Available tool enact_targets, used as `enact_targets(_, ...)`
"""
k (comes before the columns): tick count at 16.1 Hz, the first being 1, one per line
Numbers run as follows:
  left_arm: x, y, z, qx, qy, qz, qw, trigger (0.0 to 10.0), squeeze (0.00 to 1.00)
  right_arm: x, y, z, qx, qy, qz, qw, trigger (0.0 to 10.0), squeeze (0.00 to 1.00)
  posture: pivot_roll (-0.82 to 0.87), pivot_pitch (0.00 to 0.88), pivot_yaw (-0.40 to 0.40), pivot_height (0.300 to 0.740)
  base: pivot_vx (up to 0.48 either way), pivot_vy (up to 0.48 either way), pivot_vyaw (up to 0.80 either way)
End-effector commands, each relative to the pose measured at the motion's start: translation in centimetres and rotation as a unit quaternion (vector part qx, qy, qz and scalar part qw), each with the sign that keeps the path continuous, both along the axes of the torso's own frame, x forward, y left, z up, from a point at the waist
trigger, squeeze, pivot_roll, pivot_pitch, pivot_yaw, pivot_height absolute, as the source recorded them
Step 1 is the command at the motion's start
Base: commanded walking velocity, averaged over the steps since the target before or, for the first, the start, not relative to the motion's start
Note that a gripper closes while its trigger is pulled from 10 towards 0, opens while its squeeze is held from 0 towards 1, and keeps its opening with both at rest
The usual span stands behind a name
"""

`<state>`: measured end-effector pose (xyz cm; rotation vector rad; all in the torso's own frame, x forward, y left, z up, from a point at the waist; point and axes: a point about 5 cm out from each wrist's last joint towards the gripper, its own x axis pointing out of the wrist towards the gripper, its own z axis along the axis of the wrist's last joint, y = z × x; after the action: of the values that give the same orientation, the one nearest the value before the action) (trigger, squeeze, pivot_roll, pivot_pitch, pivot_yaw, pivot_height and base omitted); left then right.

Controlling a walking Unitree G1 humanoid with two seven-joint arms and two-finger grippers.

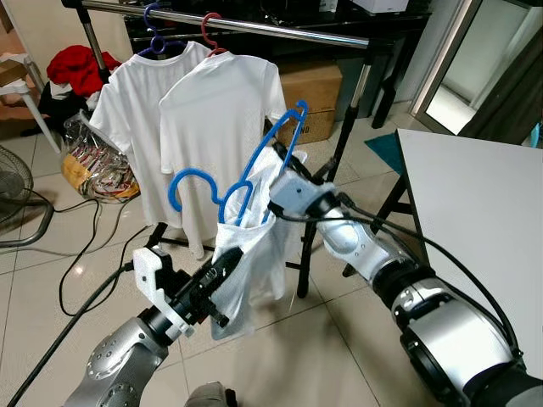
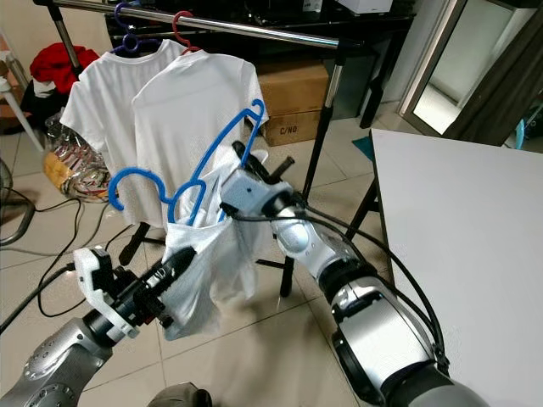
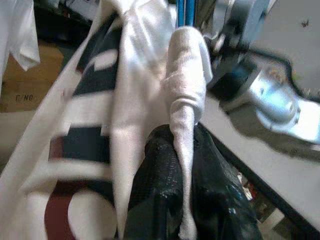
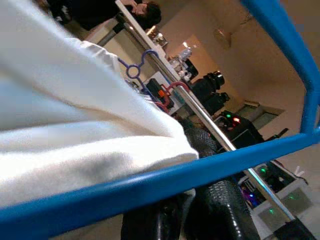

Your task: Hang hanger

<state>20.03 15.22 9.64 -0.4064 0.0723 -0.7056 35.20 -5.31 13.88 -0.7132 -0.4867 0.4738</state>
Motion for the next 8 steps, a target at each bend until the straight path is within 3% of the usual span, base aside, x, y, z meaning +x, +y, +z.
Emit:
enact_targets(1, -0.5, -0.5, -1.3, 0.037, 0.022, -0.024, 0.999, 10.0, 0.0, 0.8, 0.1, 2.0, 0.034, -0.028, -0.019, 0.999, 10.0, 0.0, 0.14, 0.0, -0.033, 0.74, 0.0, 0.0, 0.0)
enact_targets(3, -0.9, -0.9, -2.1, 0.078, 0.023, -0.05, 0.995, 10.0, 0.0, 0.7, 1.2, 2.7, 0.037, -0.047, -0.012, 0.998, 10.0, 0.0, 0.14, 0.0, -0.033, 0.74, 0.0, 0.0, 0.0)
enact_targets(5, -1.2, -1.0, -2.4, 0.089, 0.025, -0.06, 0.994, 10.0, 0.0, 0.7, 1.4, 2.7, 0.027, -0.053, -0.014, 0.998, 10.0, 0.0, 0.14, 0.0, -0.031, 0.74, 0.0, 0.0, 0.0)
enact_targets(8, -2.1, -1.0, -3.1, 0.101, 0.032, -0.07, 0.992, 10.0, 0.0, 2.0, 0.2, 3.4, 0.011, -0.056, -0.071, 0.996, 10.0, 0.0, 0.14, 0.0, -0.031, 0.74, 0.0, 0.0, 0.0)
